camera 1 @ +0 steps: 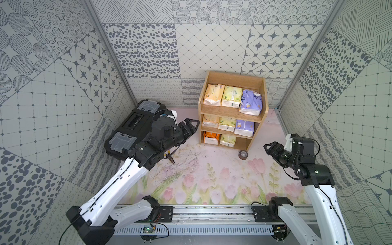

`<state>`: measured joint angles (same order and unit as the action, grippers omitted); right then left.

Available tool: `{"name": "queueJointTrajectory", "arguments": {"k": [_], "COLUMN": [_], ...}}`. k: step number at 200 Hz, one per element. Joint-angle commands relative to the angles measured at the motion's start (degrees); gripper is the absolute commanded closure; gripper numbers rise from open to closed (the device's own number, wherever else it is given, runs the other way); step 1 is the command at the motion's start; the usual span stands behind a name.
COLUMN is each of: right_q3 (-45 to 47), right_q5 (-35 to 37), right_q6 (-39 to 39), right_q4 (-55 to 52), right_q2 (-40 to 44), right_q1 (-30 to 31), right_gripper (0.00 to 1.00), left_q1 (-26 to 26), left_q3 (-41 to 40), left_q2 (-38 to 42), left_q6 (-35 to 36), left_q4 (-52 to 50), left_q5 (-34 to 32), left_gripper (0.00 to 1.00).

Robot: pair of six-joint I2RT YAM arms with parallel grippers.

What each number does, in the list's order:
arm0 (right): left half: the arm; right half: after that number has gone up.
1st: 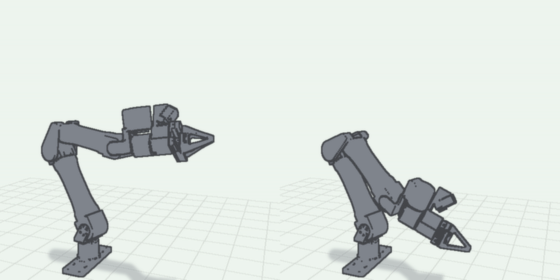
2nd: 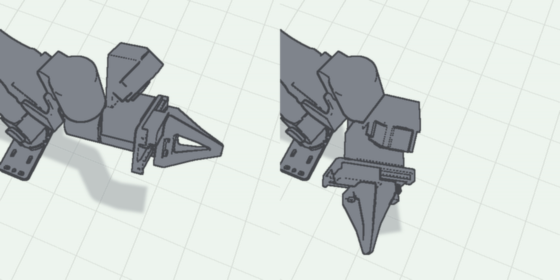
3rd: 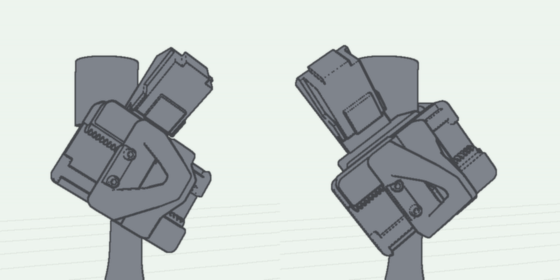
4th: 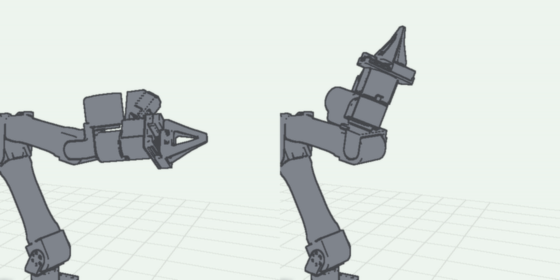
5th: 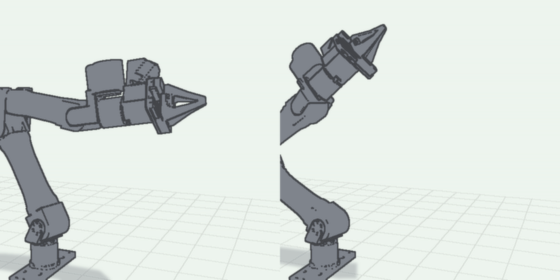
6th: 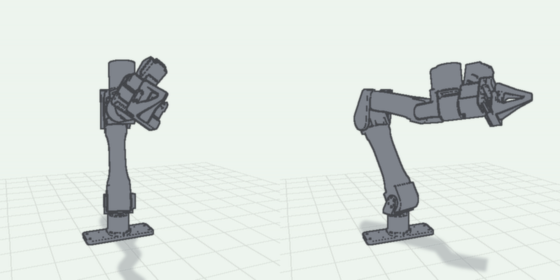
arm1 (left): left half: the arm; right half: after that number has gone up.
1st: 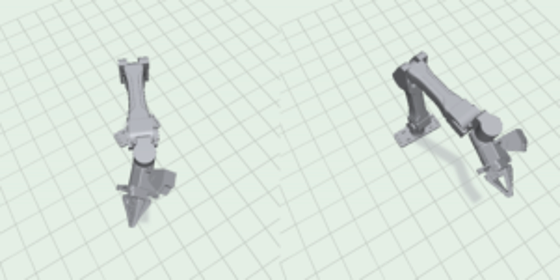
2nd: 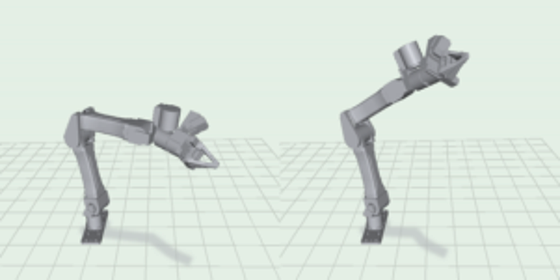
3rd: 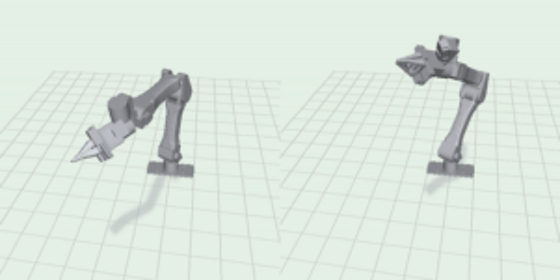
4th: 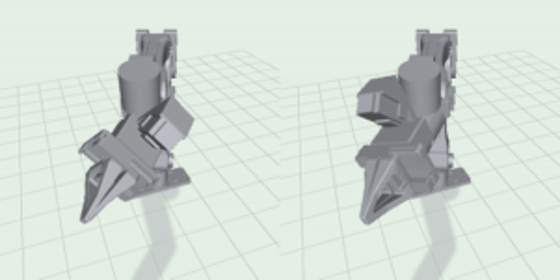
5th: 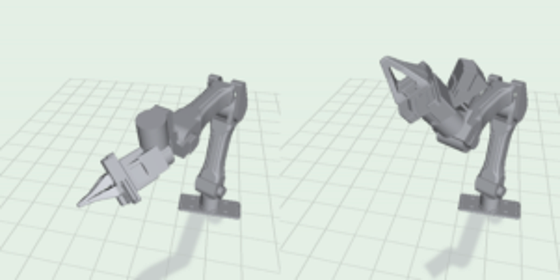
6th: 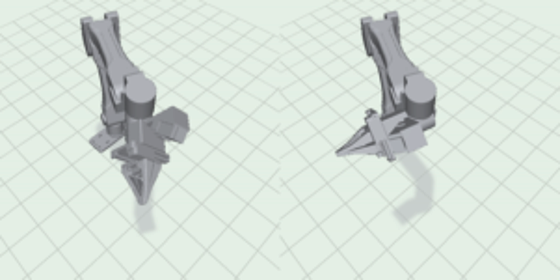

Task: Remove the tissue boxes from the shelf
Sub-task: Pick up a box of tissues from the shelf.

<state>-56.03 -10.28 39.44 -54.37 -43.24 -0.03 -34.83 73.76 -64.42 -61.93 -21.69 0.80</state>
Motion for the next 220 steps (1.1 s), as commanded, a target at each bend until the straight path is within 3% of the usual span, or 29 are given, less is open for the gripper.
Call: {"name": "queueJointTrajectory", "arguments": {"k": [1,36,85,118,195,220], "right_q3": [-2.56,-2.28,-3.54,-3.8,-3.13,-3.5], "right_q5": [-0.2,1.2,2.98,4.04,4.39,4.92], "right_q6": [-0.68,1.93,4.2,4.75,6.0,5.91], "right_q4": [0.61,1.03,1.3,1.32,0.81,-0.05], "right_q2": [-0.78,-0.29,0.26,0.79,2.68,3.23], "right_q1": [0.03,0.03,0.03,0.03,0.03,0.03], "right_gripper": [0.33,0.32,0.32,0.32,0.33,0.33], "left_q1": [-7.59,-13.88,-14.92,-14.83,-14.32,-13.87], "left_q3": [10.67,26.34,45.24,54.49,60.28,60.28], "left_q2": [-8.91,-22.81,-37.27,-44.86,-52.0,-53.23], "left_q6": [-4.29,-1.9,3.57,7.35,10.82,10.8], "left_q4": [7.32,6.04,-3.55,-9.29,-14.96,-15.03], "left_q5": [-2.41,-2.53,-5.17,-5.19,-10.98,-10.91], "left_gripper": [0.25,0.27,0.41,0.43,0.45,0.52]}}
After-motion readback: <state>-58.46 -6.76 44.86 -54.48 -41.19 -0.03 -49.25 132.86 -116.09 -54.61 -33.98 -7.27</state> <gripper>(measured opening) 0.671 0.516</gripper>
